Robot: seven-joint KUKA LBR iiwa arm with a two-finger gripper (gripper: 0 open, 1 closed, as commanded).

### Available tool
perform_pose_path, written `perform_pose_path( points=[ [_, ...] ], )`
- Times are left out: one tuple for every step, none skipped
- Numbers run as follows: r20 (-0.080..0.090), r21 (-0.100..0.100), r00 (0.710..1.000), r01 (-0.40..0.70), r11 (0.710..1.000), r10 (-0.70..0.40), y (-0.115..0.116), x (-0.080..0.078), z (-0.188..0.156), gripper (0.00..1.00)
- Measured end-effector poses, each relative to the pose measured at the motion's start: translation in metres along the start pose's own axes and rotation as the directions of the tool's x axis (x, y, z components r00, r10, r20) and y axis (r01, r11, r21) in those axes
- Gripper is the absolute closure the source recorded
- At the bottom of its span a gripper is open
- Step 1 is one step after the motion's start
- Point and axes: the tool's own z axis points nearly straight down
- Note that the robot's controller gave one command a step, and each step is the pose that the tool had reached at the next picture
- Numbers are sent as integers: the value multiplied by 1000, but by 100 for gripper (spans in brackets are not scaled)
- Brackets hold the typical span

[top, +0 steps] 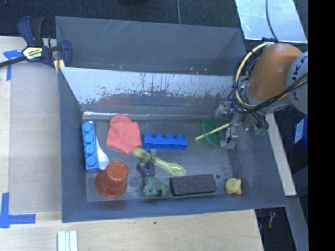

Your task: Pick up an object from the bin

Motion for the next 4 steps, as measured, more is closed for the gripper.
perform_pose_path(
  points=[
    [-1, -3, 864, 503, 864, -503, 13, 0, 0, 100],
    [-1, -3, 865, 503, 865, -503, 13, 0, 0, 100],
    [0, -2, 865, 502, 865, -502, 13, 0, -2, 100],
    [2, -1, 865, 502, 865, -502, 13, -1, -7, 100]
  ],
)
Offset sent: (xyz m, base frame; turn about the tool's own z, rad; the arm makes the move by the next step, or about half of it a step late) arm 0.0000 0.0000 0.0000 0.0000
